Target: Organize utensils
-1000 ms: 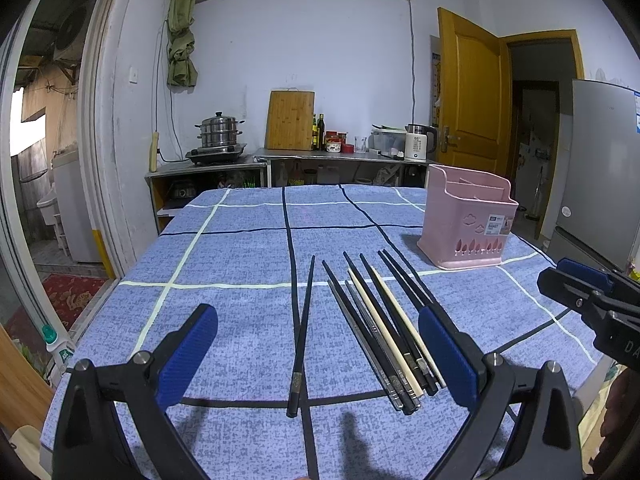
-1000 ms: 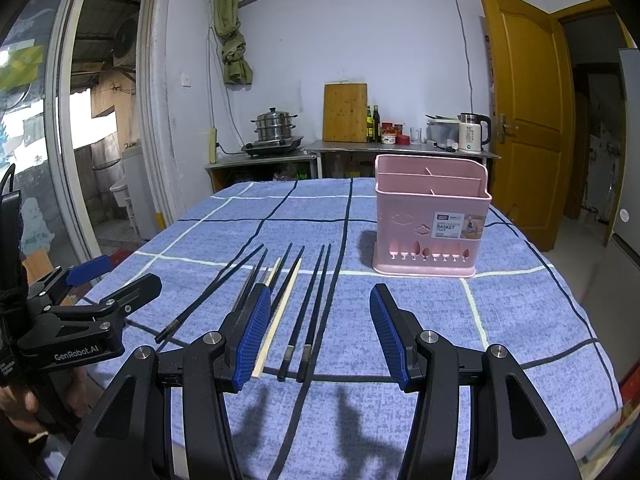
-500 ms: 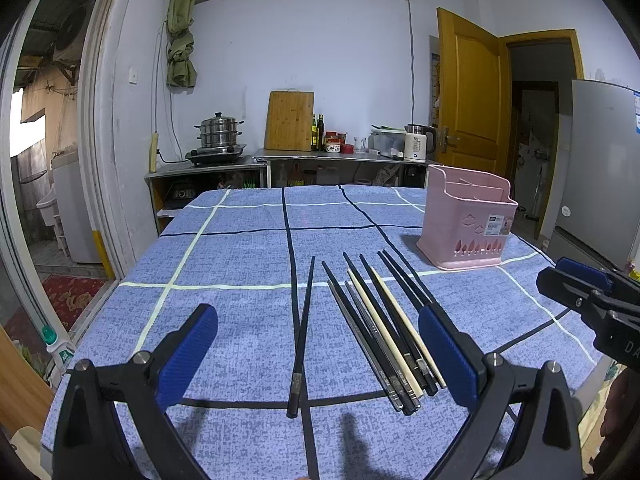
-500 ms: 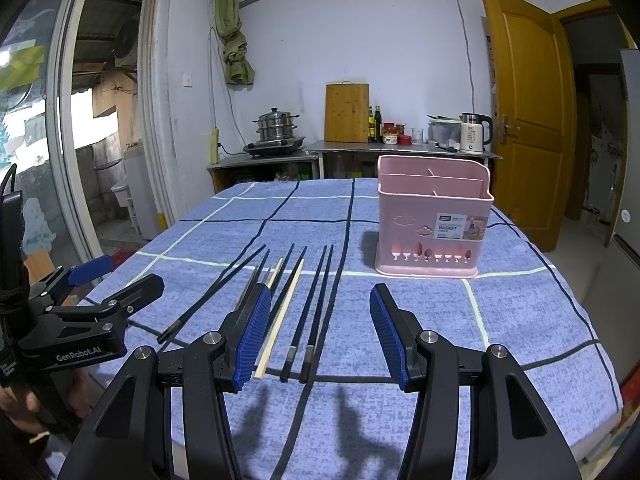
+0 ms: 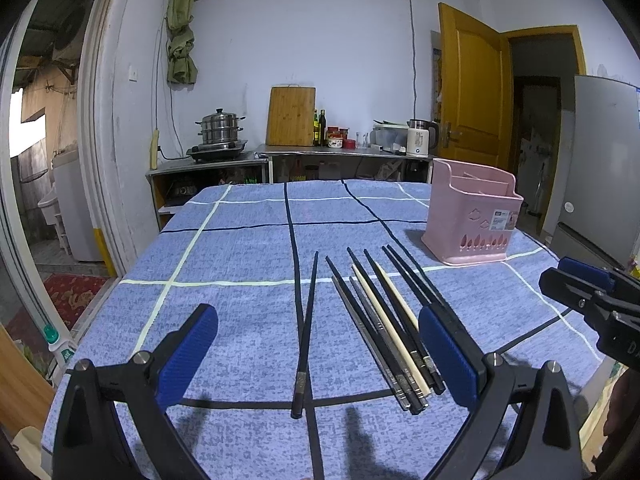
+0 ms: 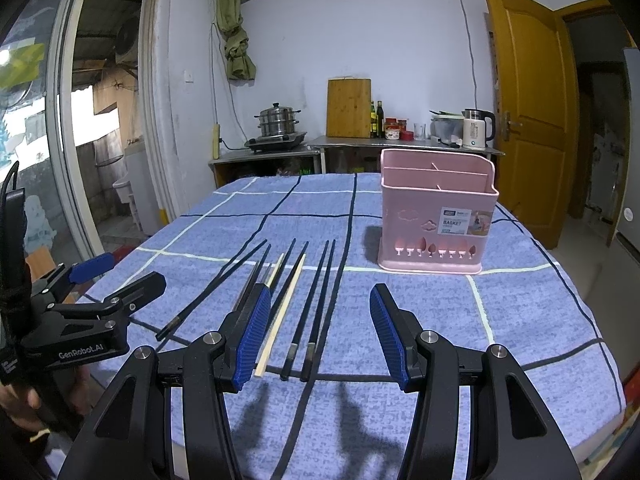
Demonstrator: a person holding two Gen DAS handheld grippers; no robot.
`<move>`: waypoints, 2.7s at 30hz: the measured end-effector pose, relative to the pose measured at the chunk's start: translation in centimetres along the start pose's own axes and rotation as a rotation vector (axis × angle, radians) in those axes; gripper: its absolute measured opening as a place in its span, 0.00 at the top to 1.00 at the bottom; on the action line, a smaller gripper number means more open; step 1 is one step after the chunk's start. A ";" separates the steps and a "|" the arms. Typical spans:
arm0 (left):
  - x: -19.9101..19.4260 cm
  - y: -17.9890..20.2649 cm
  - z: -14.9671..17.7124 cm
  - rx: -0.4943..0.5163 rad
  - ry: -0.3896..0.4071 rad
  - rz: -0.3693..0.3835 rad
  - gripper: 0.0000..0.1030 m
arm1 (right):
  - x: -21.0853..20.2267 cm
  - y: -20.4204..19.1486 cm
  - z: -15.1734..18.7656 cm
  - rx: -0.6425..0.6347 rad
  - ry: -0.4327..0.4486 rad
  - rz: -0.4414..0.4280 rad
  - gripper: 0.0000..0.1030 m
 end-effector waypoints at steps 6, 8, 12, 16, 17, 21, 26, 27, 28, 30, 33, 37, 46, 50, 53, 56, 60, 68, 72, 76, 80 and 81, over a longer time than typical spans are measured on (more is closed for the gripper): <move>1.2 -0.7 -0.1 -0.004 -0.024 0.005 0.01 | 1.2 0.2 -0.4 -0.005 -0.014 -0.014 0.49; 1.8 -1.0 -0.1 -0.001 -0.036 0.005 0.01 | 1.5 0.2 -0.6 -0.005 -0.018 -0.017 0.49; 2.7 -1.4 -0.3 0.003 -0.052 0.009 0.01 | 2.5 0.2 -0.8 -0.009 -0.029 -0.020 0.49; 4.2 -2.0 -0.4 -0.003 -0.093 0.020 0.01 | 3.5 0.1 -0.9 -0.020 -0.054 -0.012 0.49; 4.8 -2.2 -0.4 -0.010 -0.115 0.023 0.01 | 3.9 0.1 -1.0 -0.023 -0.062 -0.009 0.49; 7.2 -3.2 -0.2 -0.047 -0.205 0.033 0.06 | 5.9 0.5 -1.1 -0.021 -0.118 0.003 0.49; 10.1 -3.7 0.1 -0.056 -0.326 0.049 0.17 | 8.9 1.0 -1.6 -0.013 -0.189 0.006 0.49; 10.6 -3.8 0.2 -0.057 -0.349 0.053 0.19 | 9.5 1.0 -1.7 -0.012 -0.207 0.003 0.49; 11.2 -3.9 0.3 -0.065 -0.376 0.058 0.22 | 10.0 1.0 -1.8 -0.012 -0.220 0.001 0.49; 12.2 -4.0 0.4 -0.077 -0.418 0.061 0.26 | 11.5 0.8 -2.0 -0.020 -0.251 -0.004 0.49; 13.3 -4.4 0.3 -0.093 -0.445 0.067 0.30 | 13.4 0.4 -2.0 -0.041 -0.296 -0.017 0.60; 14.6 -4.4 -0.3 -0.094 -0.464 0.088 0.38 | 15.5 -0.1 -1.9 -0.057 -0.340 -0.027 0.70; 16.2 -4.1 -1.2 -0.044 -0.485 0.097 0.51 | 19.3 -0.2 -2.1 -0.051 -0.417 -0.026 0.81; 16.9 -3.9 -1.6 -0.025 -0.499 0.091 0.55 | 20.3 -0.3 -2.4 -0.051 -0.434 -0.019 0.83; 17.5 -3.8 -2.0 -0.016 -0.511 0.089 0.62 | 21.0 -0.4 -2.7 -0.053 -0.447 -0.012 0.83; 18.2 -3.5 -2.3 0.013 -0.525 0.087 0.67 | 21.5 -0.5 -3.0 -0.055 -0.461 -0.007 0.83; 18.9 -3.0 -2.7 0.040 -0.537 0.098 0.83 | 22.1 -0.6 -3.4 -0.045 -0.473 -0.002 0.91; 18.9 -3.4 -3.6 -0.013 -0.529 0.127 0.95 | 21.1 -0.4 -4.5 -0.015 -0.451 -0.032 0.93; 17.5 -3.6 -4.9 -0.031 -0.493 0.143 0.95 | 19.4 -0.1 -5.7 -0.006 -0.412 -0.044 0.94; 15.6 -3.8 -6.8 -0.035 -0.445 0.159 0.95 | 17.0 0.3 -7.4 0.008 -0.357 -0.059 0.94; 13.4 -3.8 -8.8 -0.036 -0.393 0.175 0.95 | 14.3 0.7 -8.8 0.014 -0.305 -0.065 0.94; 12.7 -3.8 -9.4 -0.035 -0.379 0.179 0.95 | 13.7 0.8 -9.1 0.018 -0.294 -0.069 0.94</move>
Point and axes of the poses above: each gripper's, at about its wrist camera, not at the fingertips, and x roughly the way its jaws point, y to its right, z to its underside, the point moved 2 cm from there along x, roughly the way its jaws point, and after that the axes turned 6 degrees about z, right-handed, at the moved point
